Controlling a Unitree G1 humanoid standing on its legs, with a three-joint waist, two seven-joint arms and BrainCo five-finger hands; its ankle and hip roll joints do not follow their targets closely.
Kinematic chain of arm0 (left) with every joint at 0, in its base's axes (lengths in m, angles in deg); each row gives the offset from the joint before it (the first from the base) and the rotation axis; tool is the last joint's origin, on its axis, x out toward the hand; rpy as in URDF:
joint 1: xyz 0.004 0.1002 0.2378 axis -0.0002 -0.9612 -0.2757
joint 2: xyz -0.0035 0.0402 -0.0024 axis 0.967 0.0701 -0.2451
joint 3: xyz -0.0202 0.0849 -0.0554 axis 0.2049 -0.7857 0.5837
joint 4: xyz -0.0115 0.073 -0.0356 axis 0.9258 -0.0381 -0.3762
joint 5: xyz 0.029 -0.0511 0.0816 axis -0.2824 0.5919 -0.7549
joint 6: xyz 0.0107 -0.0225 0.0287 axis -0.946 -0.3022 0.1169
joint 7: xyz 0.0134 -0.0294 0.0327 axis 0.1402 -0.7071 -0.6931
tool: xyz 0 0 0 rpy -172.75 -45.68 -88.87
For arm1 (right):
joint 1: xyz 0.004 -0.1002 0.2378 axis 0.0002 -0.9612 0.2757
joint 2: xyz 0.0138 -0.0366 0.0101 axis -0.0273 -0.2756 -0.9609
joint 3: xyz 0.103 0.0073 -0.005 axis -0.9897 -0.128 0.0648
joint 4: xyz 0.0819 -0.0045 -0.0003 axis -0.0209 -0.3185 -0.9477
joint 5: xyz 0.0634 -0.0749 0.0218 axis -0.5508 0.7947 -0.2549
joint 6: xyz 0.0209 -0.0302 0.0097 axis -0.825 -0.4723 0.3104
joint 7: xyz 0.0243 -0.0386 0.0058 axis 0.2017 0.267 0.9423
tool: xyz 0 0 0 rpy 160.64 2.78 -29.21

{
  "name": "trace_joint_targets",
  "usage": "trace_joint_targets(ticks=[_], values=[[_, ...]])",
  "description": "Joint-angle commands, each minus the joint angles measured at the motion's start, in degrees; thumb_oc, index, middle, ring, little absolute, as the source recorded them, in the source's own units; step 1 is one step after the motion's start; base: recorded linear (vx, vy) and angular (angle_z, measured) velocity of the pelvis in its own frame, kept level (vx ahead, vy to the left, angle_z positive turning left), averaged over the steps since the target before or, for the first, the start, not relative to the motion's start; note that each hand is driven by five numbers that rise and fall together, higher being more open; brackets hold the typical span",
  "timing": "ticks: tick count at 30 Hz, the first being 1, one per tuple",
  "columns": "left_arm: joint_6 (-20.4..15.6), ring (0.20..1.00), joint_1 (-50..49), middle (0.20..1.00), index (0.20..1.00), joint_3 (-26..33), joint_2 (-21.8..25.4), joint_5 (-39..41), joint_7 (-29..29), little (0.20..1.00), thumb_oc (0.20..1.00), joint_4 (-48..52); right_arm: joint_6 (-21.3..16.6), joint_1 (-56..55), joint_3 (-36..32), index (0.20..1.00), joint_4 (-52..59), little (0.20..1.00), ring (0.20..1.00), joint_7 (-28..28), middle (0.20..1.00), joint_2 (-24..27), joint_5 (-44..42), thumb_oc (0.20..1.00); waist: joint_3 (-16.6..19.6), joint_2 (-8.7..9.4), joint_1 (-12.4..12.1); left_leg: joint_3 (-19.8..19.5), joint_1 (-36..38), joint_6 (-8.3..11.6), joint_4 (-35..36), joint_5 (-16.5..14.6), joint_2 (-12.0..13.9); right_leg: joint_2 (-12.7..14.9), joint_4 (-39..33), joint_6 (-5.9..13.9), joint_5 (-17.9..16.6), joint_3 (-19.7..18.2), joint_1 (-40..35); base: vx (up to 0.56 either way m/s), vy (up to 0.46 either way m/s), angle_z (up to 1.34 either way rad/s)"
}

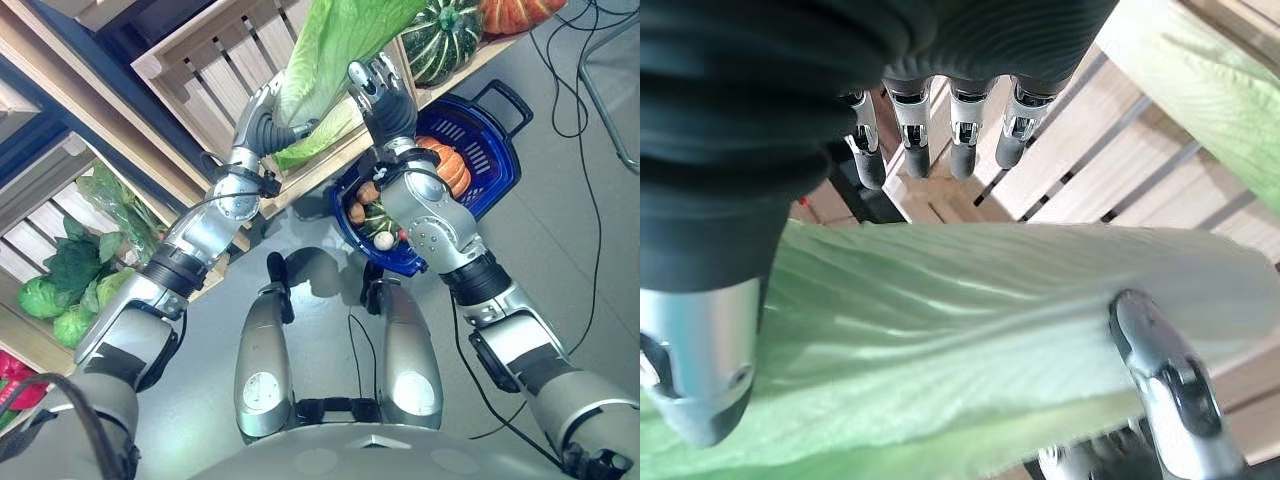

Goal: Pick up fruits and vegetables into the basket

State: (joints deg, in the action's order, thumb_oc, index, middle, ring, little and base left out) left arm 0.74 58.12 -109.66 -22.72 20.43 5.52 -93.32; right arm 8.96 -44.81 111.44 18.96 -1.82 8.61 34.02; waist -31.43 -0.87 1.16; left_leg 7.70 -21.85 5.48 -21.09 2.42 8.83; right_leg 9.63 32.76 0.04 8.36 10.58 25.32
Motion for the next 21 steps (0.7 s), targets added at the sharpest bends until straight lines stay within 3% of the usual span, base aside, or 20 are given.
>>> trace_joint_targets(ticks=[1, 7, 12, 15, 21], values=[[-1.94, 0.200, 6.10, 0.200, 0.200, -2.05, -0.22, -4.85, 3.48, 0.200, 0.200, 5.97, -3.25, 5.06, -0.96, 1.000, 0.12, 1.000, 1.000, 1.49, 1.000, -3.07, -6.49, 1.000, 1.92, 2.37, -0.34, 3.63, 2.28, -2.74, -3.96, -7.80, -2.45, 1.10, -5.94, 3.45, -2.34, 0.34, -3.61, 0.00, 0.000, 0.00], [-1.16, 0.200, 6.98, 0.200, 0.200, -2.98, -0.23, -9.15, 1.87, 0.200, 0.200, 7.45, -4.34, 4.75, -0.87, 1.000, -0.93, 1.000, 1.000, -0.38, 1.000, -3.62, -7.26, 1.000, 2.06, 2.36, -0.62, 3.37, 2.43, -2.60, -4.02, -7.98, -2.45, 1.36, -6.10, 3.55, -2.25, 0.60, -4.11, 0.00, 0.000, 0.00], [1.69, 0.200, 7.95, 0.200, 0.200, -5.33, 0.38, -13.57, -6.27, 0.200, 0.200, 9.58, -2.35, 5.32, -0.32, 1.000, -0.46, 1.000, 1.000, -6.96, 1.000, -3.36, -5.04, 1.000, 2.59, 2.09, -0.81, 2.98, 2.66, -2.35, -3.69, -7.99, -2.59, 1.77, -6.66, 3.93, -2.38, 1.11, -4.65, -0.01, 0.004, 0.04], [1.24, 0.200, 8.66, 0.200, 0.200, -6.80, 1.97, -17.48, -8.56, 0.200, 0.200, 10.50, 0.77, 5.90, 0.85, 1.000, -0.02, 1.000, 1.000, -10.13, 1.000, -2.42, -7.10, 1.000, 2.97, 2.04, -0.88, 2.75, 2.98, -2.22, -3.24, -7.93, -2.68, 1.99, -7.39, 4.14, -2.62, 1.18, -5.02, -0.01, 0.010, 0.09], [-0.07, 0.200, 8.17, 0.200, 0.200, -8.40, 4.78, -21.84, -11.05, 0.200, 0.200, 12.41, 0.42, 5.36, 1.70, 1.000, -1.23, 1.000, 1.000, -11.17, 1.000, -0.90, -12.82, 1.000, 3.19, 1.86, -1.36, 2.59, 3.48, -2.08, -2.71, -7.87, -2.66, 2.22, -8.33, 4.47, -2.86, 1.64, -5.86, 0.00, 0.000, 0.00]])
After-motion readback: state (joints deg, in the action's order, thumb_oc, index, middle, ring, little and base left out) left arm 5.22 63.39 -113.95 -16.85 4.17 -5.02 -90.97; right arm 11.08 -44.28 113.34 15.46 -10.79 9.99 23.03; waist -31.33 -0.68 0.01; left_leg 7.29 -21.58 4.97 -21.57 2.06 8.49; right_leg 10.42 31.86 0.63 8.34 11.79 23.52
